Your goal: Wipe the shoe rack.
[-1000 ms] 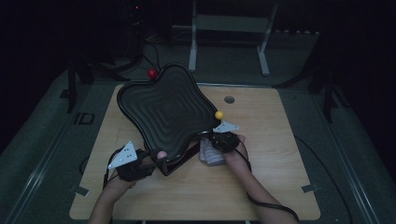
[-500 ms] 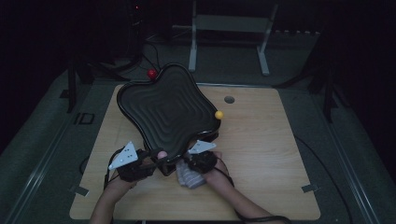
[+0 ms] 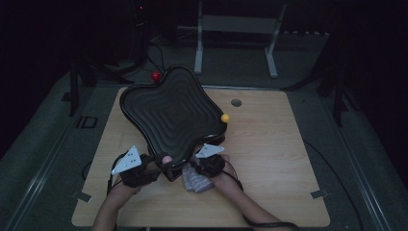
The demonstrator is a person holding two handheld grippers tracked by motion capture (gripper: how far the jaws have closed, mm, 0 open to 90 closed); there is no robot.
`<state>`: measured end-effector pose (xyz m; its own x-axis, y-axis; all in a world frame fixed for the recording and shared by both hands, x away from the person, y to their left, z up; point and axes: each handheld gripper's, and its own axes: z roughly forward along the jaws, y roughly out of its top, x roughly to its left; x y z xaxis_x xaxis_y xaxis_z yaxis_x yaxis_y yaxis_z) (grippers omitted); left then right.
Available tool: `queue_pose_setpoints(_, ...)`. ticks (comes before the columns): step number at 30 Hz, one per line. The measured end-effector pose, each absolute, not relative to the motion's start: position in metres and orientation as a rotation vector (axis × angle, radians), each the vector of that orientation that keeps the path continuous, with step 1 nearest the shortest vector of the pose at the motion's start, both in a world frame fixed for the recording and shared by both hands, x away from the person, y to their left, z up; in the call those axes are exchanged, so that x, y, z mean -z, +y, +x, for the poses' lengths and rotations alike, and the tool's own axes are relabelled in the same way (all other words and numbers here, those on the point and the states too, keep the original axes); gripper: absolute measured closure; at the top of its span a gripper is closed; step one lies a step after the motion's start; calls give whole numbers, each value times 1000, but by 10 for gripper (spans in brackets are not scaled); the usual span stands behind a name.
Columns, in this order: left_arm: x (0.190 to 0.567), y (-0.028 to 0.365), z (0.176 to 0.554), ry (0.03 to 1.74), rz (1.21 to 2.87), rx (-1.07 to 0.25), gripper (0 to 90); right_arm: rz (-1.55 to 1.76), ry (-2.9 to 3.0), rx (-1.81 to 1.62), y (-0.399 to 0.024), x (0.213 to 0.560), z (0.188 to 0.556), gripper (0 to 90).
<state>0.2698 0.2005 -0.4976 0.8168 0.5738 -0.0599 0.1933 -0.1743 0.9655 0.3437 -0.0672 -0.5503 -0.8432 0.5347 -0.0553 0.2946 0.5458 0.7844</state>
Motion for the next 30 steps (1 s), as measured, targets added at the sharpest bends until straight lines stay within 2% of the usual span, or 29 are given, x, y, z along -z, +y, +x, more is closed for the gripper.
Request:
queue_pose_setpoints(10,497,199,270,594,1750,-381,601,904,2327,-994,-118,546,404,695)
queue_pose_setpoints(16,498,200,271,588,1748,-375,601,892,2269,-956,-120,533,410,696)
queue_pose_setpoints(18,497,198,271,589,1748,-385,601,910,2262,-974,-122,539,414,700)
queue_pose_setpoints(23,497,198,270,593,1747,-388,600,951,2304,-1036,-114,548,398,711)
queue_pose_setpoints(30,498,197,270,597,1744,-388,600,734,2480,-1131,-71,549,343,707)
